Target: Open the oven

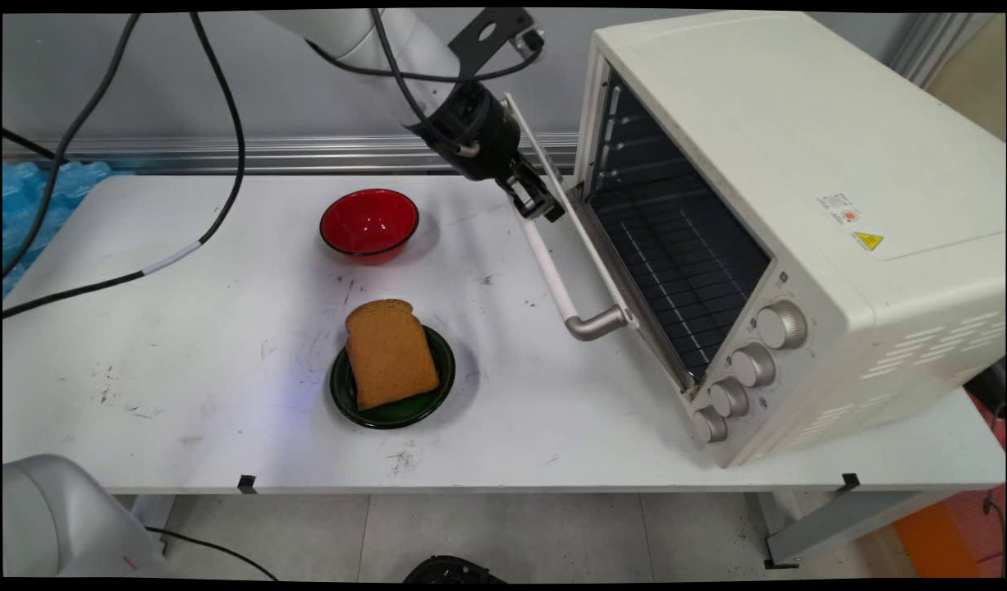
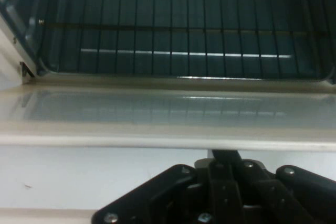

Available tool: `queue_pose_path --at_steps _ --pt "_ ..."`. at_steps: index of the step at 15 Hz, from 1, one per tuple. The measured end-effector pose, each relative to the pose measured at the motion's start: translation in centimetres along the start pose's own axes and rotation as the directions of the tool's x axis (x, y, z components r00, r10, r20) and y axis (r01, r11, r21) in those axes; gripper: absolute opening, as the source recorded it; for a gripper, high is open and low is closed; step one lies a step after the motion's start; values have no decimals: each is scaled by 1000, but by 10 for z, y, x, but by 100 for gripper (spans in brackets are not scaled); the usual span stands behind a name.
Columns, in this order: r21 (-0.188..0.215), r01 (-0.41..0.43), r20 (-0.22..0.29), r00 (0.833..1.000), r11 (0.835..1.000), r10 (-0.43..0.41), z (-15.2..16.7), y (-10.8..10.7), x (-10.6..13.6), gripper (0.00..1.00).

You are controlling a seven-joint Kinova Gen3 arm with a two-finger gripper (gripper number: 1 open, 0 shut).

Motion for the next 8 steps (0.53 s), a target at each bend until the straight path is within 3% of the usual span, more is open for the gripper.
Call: queue_pose_path --at_steps 8 --pt "-1 6 -11 1000 1000 -6 14 -2 -30 0"
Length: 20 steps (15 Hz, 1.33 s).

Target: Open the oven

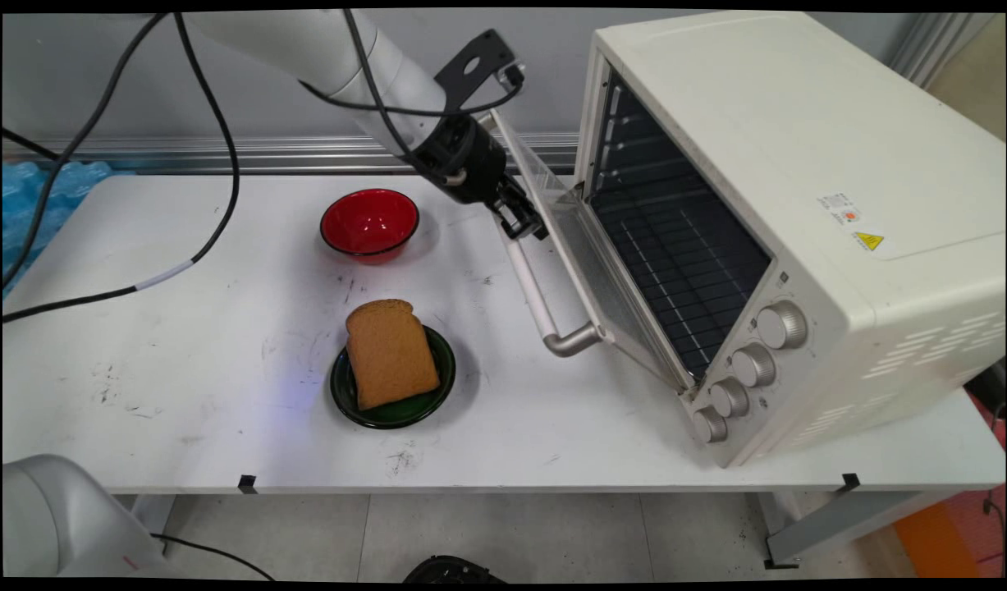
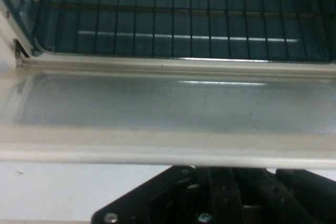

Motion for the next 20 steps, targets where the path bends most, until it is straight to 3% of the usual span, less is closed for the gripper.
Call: queue_pose_path --at_steps 20 --pt "-16 23 -66 998 1000 -24 30 -6 -72 0"
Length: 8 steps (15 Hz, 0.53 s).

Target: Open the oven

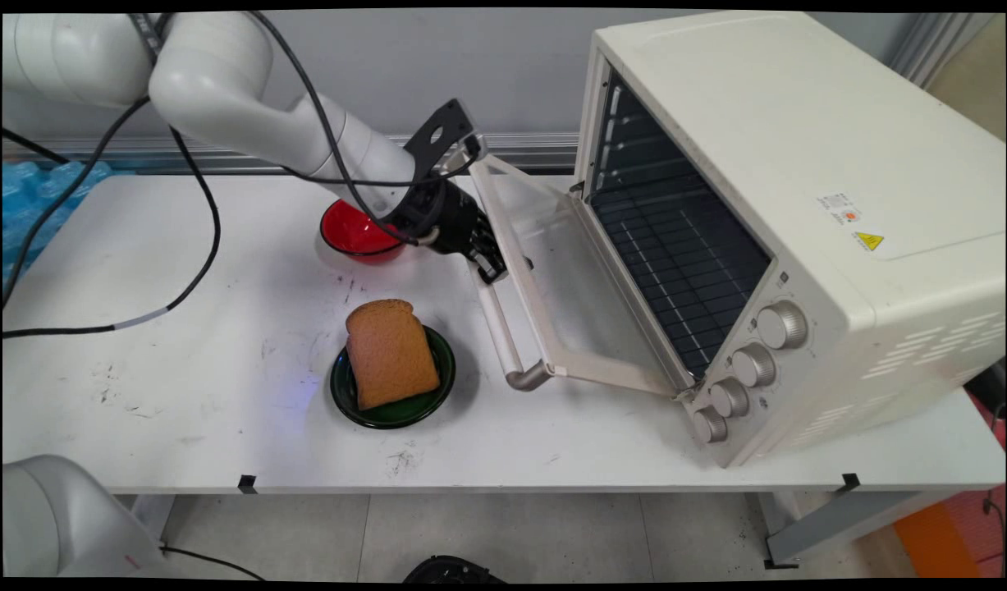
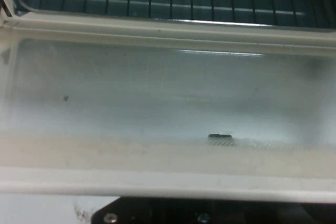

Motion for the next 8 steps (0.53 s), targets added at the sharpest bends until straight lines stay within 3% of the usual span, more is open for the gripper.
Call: queue_pose_path --at_steps 8 --pt "12 -42 -39 998 999 42 11 -7 -27 0"
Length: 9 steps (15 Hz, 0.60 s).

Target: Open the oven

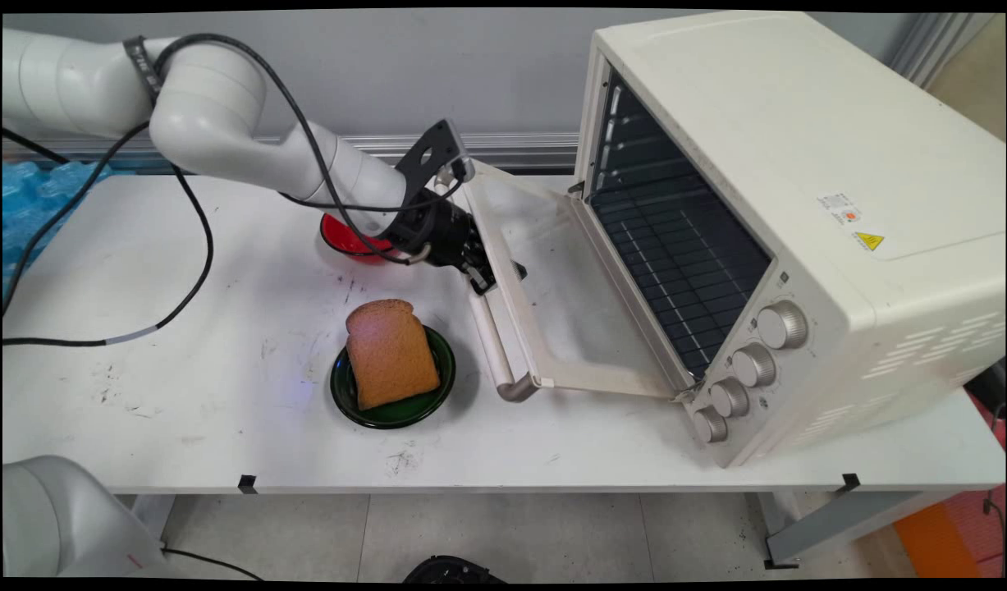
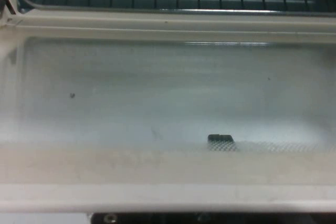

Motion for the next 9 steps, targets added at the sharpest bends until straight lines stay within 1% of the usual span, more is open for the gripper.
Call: queue_pose_path --at_steps 9 --pt "-2 -11 -46 999 1000 11 7 -3 -31 0"
